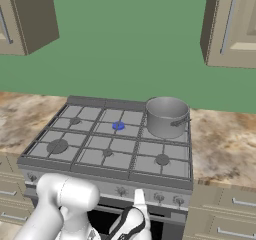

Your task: Turn off the rear center burner of the stove.

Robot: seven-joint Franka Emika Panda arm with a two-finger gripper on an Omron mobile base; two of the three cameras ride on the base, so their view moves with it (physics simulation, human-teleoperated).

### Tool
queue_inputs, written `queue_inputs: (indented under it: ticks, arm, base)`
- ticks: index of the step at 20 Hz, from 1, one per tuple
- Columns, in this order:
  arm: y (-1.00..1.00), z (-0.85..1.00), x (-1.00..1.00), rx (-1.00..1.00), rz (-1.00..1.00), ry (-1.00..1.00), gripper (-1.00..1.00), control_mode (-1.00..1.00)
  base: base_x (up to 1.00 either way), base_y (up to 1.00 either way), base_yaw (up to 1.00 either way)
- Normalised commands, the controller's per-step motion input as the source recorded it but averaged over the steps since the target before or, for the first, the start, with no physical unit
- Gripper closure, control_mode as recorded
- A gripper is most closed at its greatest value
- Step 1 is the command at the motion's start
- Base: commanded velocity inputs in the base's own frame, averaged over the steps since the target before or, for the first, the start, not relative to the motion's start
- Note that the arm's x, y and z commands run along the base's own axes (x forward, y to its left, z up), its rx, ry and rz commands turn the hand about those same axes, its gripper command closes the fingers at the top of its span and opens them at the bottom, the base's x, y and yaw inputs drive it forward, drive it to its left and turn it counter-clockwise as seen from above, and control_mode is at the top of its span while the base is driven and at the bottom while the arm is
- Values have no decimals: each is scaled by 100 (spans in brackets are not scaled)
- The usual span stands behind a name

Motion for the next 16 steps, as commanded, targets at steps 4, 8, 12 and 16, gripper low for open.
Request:
queue_inputs:
  ticks: [4,8,12,16]
  arm:
    - [-2,-25,-3,0,-6,0,-100,-100]
    - [-9,-25,-25,0,-6,0,-100,-100]
    - [-12,-17,-31,0,-6,0,-100,-100]
    - [-20,-9,-9,0,-3,0,-100,-100]
  base:
    - [0,0,0]
    - [0,0,0]
    - [0,0,0]
    - [0,0,0]
